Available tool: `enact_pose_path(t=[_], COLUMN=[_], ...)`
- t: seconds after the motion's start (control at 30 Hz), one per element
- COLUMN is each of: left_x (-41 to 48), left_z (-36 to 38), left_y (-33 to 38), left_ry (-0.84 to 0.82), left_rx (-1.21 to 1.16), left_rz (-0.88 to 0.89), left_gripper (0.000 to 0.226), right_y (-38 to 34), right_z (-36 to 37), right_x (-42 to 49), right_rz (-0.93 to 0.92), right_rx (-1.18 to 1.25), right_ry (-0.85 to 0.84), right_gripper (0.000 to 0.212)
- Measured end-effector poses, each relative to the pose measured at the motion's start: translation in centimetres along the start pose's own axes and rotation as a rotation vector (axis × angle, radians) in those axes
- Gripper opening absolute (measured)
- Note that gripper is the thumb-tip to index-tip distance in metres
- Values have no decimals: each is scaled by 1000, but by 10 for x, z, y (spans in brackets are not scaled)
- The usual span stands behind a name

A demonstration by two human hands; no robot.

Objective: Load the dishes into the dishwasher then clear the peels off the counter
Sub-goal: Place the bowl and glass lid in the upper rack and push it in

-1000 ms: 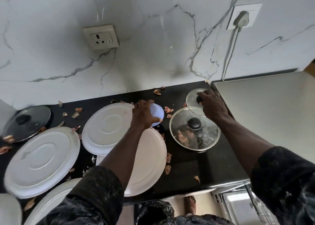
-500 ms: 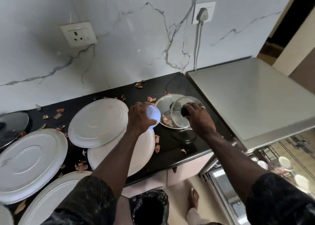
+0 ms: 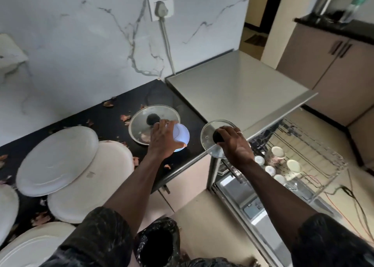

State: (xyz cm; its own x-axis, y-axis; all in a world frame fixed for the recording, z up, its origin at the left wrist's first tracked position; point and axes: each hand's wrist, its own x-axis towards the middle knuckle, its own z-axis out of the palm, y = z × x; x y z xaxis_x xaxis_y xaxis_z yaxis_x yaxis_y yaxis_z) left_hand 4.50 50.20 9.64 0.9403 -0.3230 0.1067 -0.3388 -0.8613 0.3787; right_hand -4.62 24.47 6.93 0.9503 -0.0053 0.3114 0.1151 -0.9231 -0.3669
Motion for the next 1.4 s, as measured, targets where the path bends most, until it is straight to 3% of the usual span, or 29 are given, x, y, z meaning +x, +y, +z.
enact_pose_path(t=[0.13, 0.3, 0.63, 1.03, 1.4], left_x=[6, 15, 5, 49, 161], left_z=[27, 75, 148, 226, 341], left_y=[67, 150, 311, 374, 414], left_ry=[-37, -50, -132, -332, -498], left_rx=[-21, -50, -60, 39, 12], left_rz=[57, 197, 429, 536, 540], left_gripper=[88, 93, 88, 92, 89], right_y=[62, 132, 239, 307, 407], right_z=[-35, -80, -127, -118, -65], right_x=[-29, -79, -165, -208, -150], right_rz=[91, 150, 407, 764, 1046], right_rx=[-20, -30, -33, -25, -2], right_ry=[15, 109, 102, 107, 122], right_gripper=[50, 40, 29, 43, 35])
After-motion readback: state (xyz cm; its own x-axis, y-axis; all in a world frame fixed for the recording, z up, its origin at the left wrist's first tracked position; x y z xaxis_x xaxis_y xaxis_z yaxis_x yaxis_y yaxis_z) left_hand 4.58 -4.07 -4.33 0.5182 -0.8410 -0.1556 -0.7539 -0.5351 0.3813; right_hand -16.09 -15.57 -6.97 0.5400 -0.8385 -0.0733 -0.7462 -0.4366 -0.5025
